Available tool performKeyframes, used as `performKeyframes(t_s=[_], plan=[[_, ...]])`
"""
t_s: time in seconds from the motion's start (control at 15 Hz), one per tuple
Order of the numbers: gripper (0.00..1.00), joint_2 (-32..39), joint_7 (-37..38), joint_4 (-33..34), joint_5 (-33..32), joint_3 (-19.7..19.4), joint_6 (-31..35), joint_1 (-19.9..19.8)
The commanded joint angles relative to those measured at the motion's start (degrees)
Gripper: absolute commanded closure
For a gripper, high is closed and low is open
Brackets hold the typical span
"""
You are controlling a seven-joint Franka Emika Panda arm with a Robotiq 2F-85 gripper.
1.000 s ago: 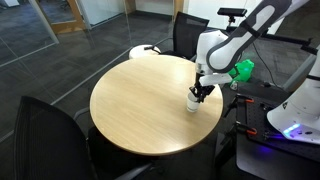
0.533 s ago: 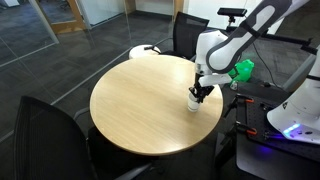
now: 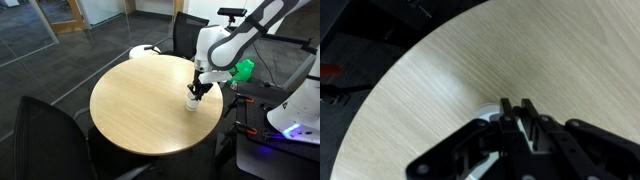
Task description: Remove the grey pen from the white cup then put it on the table
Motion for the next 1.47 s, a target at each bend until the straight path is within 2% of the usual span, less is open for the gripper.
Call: performKeyframes(t_s=[0.0,0.67,0.87,1.13,1.4], plan=[[0.96,-5.56,1.84,-2.72,-1.44,-1.02,-1.06,0.98],[0.96,-19.87,5.83,-5.96,-8.35,0.60,-10.88,-0.17],[0.96,-23.54,8.92,-5.66,-11.06,1.88,-11.44,-0.82],[0.96,-23.53,14.98,-3.36,-16.25,4.16,-8.98,-2.12],[0.96,-19.73,22.58,0.40,-24.12,5.98,-4.66,-4.64]])
